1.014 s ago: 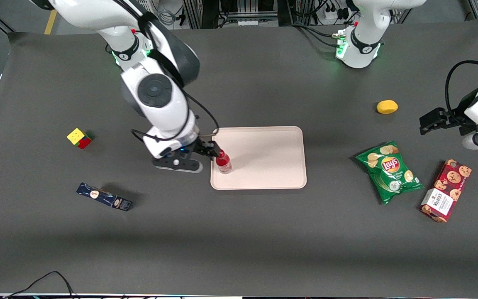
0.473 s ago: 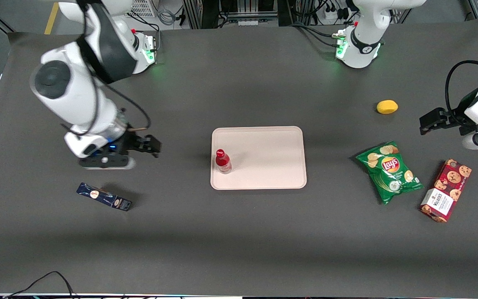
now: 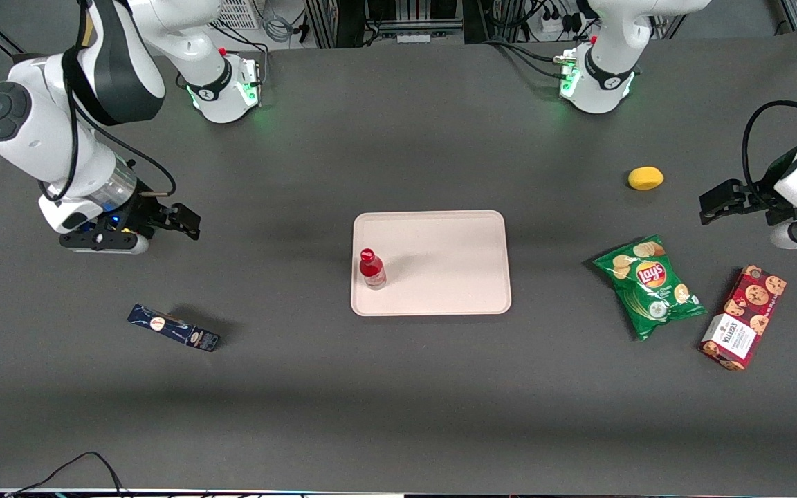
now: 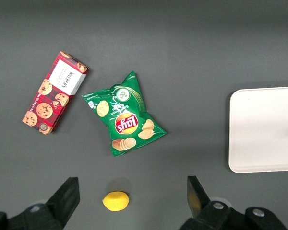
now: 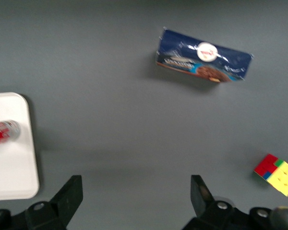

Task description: Place coke bottle on tray

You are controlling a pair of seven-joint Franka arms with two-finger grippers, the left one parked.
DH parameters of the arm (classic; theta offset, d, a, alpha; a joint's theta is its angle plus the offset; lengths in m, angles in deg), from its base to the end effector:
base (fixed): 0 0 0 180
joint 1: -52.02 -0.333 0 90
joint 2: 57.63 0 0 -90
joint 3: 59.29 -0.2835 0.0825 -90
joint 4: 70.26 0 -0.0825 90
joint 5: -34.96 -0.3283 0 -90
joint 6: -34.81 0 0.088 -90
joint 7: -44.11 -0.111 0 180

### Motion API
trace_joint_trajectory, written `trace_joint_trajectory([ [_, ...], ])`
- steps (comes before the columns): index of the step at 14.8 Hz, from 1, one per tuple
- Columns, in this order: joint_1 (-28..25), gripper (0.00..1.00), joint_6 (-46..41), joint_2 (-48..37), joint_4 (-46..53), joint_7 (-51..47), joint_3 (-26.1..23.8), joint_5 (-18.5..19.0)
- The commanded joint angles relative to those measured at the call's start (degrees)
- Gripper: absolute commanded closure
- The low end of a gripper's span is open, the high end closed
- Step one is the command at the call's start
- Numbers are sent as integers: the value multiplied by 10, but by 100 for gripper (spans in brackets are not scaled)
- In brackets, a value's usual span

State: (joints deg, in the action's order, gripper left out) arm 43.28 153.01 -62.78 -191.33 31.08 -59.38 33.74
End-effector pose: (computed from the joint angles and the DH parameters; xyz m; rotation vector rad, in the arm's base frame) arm 0.4745 0.0749 0.4461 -3.1124 0.1292 -0.0553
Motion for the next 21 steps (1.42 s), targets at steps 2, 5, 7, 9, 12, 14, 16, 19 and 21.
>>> trace_joint_trajectory([
  [2, -4, 0, 3, -43, -34, 62, 35, -9],
  [5, -4, 0, 3, -34, -15, 70, 42, 5],
  [7, -4, 0, 2, -32, -13, 69, 42, 6],
  [9, -4, 0, 2, -29, -4, 69, 43, 6],
  [12, -4, 0, -18, -33, 10, 71, 47, 6],
  [14, -4, 0, -51, -35, 35, 92, 70, 6],
  [16, -4, 0, -74, -35, 52, 94, 76, 6],
  [19, -4, 0, -91, -35, 71, 95, 82, 6],
  [21, -4, 0, -100, -35, 77, 95, 82, 6],
])
